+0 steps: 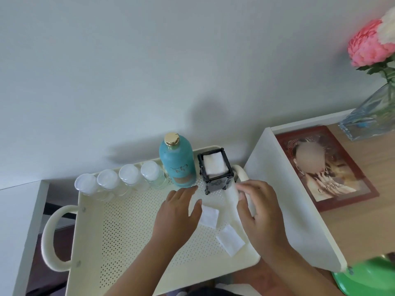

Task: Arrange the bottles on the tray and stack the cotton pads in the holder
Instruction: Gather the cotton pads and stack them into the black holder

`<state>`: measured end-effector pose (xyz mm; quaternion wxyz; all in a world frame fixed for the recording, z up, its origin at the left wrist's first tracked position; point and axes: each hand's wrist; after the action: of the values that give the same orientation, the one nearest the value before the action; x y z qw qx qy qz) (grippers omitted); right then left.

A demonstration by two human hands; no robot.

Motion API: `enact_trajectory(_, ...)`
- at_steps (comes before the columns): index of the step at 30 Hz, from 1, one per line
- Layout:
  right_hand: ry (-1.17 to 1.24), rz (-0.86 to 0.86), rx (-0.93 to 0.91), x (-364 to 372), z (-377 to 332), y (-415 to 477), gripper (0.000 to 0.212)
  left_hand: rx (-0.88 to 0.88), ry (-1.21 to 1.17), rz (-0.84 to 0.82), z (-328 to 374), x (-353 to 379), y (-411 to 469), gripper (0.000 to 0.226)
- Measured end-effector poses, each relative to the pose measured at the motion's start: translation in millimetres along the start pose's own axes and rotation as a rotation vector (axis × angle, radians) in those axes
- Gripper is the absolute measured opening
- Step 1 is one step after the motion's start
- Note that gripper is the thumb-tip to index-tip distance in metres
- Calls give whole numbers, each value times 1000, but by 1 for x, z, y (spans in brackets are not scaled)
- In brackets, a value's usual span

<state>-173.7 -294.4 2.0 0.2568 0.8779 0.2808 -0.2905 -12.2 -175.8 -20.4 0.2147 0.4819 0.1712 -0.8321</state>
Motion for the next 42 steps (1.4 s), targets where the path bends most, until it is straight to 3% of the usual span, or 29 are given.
enact_trajectory(3,-24,-182,-23,8,-4,-23,22,3,-10,-62,-12,18,-4,40)
enact_trajectory(9,-310,-733,228,36,5,-50,32,97,38,-208,-23,43,-2,40)
enact_trajectory(13,-495,-855,297,48,4,-49,30,142,103,-240,-29,53,4,41)
enact_trajectory(22,-564,-808,395,61,7,-47,39,201,137,-299,-34,55,22,40)
enact_trajectory(32,-275,-854,476,51,7,-38,7,32,-81,-358,-33,42,13,14)
enact_trajectory(38,-45,-610,333,19,-11,-7,8,-188,-479,-305,-27,11,0,16)
enact_trajectory(42,71,-422,195,0,-23,39,5,-318,-661,-206,-18,-14,-2,7)
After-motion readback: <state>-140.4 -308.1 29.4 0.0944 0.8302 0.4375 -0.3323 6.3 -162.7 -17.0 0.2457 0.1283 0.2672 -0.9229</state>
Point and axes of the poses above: each hand's wrist, its own y-axis towards the middle knuckle, its own x-axis out of the palm, z = x × y, and after that the axes turned 5 degrees about -z, right-handed
